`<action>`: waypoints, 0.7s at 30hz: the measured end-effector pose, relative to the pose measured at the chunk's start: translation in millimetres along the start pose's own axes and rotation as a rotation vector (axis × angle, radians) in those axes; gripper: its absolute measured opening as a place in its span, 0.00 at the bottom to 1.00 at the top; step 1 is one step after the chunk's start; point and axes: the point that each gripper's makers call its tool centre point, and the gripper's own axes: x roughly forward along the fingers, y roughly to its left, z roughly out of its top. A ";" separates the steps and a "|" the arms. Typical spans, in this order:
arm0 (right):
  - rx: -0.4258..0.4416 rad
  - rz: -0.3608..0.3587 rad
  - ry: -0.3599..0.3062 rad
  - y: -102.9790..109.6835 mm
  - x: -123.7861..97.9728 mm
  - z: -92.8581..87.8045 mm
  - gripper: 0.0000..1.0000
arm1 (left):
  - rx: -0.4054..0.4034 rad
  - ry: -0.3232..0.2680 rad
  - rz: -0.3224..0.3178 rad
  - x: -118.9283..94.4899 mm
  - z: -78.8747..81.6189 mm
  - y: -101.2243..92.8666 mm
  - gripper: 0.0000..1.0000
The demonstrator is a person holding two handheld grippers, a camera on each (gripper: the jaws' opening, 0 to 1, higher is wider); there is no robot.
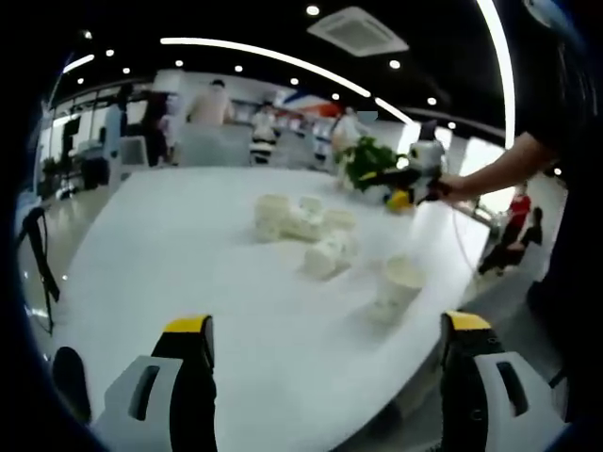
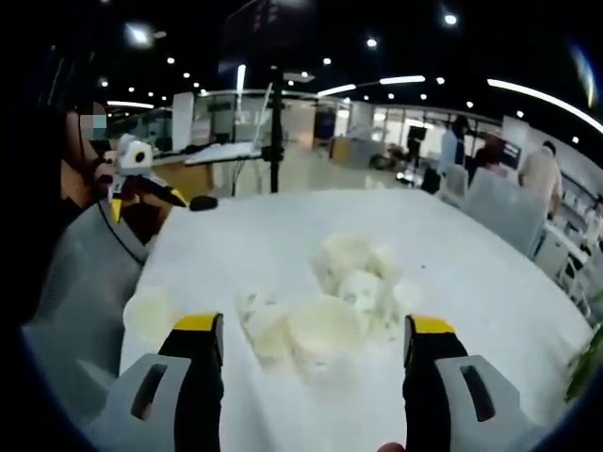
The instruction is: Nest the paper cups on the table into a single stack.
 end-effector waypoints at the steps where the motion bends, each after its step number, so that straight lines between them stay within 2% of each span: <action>1: -0.003 0.000 0.002 -0.3 1.1 -0.5 0.76 | 0.001 -0.001 0.000 0.2 1.4 -1.5 0.98; 10: -0.003 0.015 0.016 -3.7 13.9 -5.2 0.75 | -0.011 0.003 0.009 -0.2 -2.1 1.3 0.98; 21: 0.005 0.029 0.021 -8.4 22.3 -10.0 0.74 | -0.020 0.008 0.015 3.6 2.3 -4.3 0.98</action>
